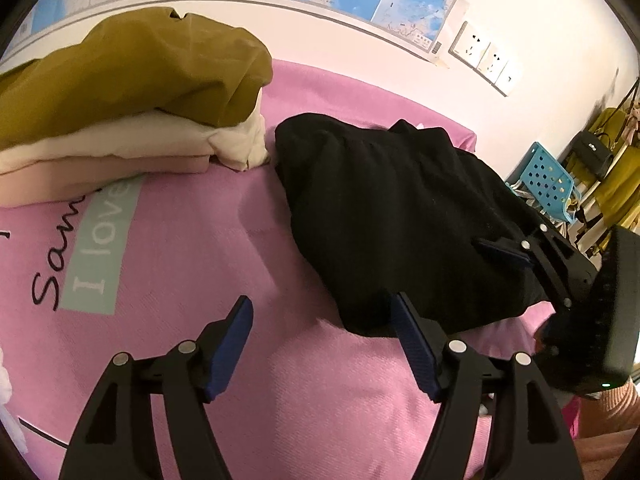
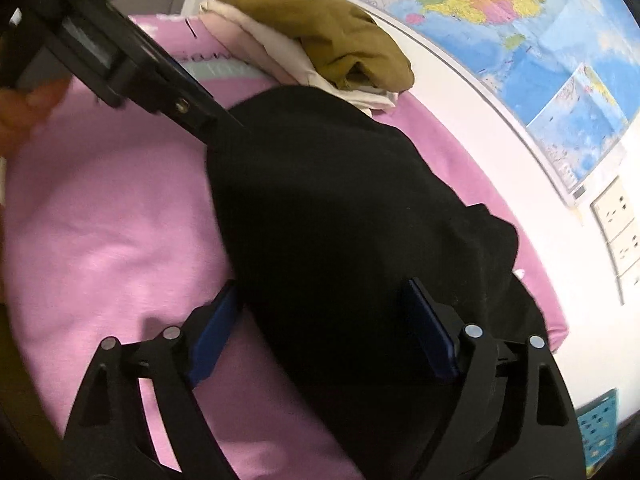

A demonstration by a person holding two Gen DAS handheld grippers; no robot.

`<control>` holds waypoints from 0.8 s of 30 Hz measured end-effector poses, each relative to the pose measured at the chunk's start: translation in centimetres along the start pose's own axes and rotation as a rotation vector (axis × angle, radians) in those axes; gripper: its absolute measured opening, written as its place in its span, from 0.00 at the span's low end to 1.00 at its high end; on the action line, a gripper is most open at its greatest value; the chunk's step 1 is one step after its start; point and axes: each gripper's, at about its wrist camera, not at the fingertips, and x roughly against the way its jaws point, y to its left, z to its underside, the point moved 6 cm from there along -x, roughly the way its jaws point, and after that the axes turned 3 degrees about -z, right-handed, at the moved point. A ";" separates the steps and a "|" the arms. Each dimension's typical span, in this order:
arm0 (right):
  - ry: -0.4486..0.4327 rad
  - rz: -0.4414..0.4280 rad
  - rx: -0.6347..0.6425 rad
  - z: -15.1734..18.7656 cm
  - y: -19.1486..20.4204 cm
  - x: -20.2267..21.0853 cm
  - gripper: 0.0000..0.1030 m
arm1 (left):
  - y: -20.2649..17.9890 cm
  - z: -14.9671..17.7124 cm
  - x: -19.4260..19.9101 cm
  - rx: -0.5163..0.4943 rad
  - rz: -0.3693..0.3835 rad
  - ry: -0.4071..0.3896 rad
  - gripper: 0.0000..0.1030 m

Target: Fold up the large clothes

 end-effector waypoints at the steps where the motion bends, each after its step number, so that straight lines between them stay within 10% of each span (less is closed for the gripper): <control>1: -0.007 -0.003 -0.012 -0.1 -0.3 -0.1 0.69 | 0.0 0.1 0.0 0.001 0.005 0.004 0.67; 8: -0.078 -0.160 -0.264 -1.1 -4.2 1.4 0.36 | -0.9 0.5 0.0 0.020 0.096 0.022 0.67; 24: -0.124 -0.237 -0.383 -0.9 -5.1 1.1 0.38 | -4.4 -0.2 -2.1 0.069 0.225 0.069 0.72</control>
